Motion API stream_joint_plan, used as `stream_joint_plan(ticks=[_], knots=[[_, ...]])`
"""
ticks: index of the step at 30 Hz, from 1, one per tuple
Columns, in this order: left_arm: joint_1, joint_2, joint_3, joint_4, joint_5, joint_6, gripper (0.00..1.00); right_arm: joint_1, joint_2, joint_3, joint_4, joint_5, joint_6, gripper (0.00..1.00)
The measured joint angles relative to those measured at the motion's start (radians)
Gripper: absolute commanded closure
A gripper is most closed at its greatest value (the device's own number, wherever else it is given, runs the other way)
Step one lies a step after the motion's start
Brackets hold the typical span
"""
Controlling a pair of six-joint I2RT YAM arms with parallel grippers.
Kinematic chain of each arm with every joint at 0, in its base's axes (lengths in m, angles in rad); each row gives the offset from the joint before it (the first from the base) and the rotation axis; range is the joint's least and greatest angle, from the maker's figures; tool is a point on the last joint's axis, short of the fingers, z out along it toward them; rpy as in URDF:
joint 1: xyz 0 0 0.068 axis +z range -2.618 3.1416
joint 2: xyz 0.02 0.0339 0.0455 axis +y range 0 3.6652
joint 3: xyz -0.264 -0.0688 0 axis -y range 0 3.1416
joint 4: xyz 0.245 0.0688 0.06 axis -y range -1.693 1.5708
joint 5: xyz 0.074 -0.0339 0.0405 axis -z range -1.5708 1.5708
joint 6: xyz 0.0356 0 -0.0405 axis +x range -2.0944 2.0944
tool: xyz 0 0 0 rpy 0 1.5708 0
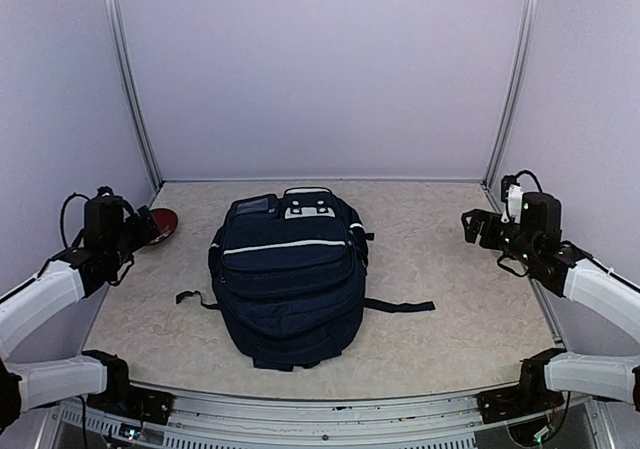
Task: Pack the student bag
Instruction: Reset both arms
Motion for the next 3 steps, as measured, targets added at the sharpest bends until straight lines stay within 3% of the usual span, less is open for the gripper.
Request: stream_joint_plan(ticks=[3], knots=[[0.000,-0.006,0.000,0.002,-0.027,-0.021,0.01,0.000,-0.042,-0.056,0.021,0.074,0.016,0.01]])
